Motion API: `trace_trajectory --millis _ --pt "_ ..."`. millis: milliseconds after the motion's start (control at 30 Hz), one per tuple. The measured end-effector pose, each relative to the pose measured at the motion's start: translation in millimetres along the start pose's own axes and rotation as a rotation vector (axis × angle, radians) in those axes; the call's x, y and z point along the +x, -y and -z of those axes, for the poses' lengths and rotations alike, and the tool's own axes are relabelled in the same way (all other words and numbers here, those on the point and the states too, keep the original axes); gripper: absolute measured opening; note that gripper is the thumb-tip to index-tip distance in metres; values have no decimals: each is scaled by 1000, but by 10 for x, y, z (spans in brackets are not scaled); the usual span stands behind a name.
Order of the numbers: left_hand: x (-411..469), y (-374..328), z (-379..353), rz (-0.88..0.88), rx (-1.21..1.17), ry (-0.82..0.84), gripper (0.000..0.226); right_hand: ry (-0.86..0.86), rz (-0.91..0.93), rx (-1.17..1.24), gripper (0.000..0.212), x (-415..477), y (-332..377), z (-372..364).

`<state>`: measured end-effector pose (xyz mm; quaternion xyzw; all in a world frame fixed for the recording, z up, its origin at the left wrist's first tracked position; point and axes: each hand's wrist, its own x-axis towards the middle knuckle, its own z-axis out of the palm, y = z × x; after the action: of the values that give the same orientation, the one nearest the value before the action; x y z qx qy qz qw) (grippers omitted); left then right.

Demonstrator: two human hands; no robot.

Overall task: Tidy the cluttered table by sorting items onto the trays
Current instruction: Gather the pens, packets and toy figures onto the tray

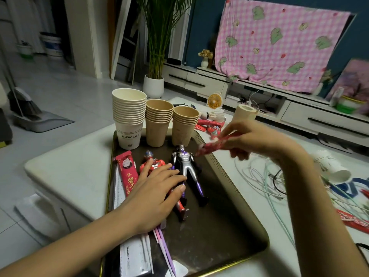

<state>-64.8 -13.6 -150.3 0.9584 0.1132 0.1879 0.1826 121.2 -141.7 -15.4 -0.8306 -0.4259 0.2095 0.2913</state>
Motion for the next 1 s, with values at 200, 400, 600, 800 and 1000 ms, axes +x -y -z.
trace_trajectory --millis 200,400,600,800,1000 --pt "-12 -7 17 1 -3 -21 61 404 -104 -378 22 91 24 -221" --pt "-25 -25 29 -9 21 -34 44 95 -104 -348 22 269 -160 -306" --pt "-23 -31 30 -15 23 -35 44 262 -214 -491 45 310 -102 -540" --pt "-23 -38 26 -21 35 -38 44 159 -67 -598 52 332 -149 -562" --pt "-20 -28 22 -28 51 -44 44 96 -33 -506 46 397 -246 -552"
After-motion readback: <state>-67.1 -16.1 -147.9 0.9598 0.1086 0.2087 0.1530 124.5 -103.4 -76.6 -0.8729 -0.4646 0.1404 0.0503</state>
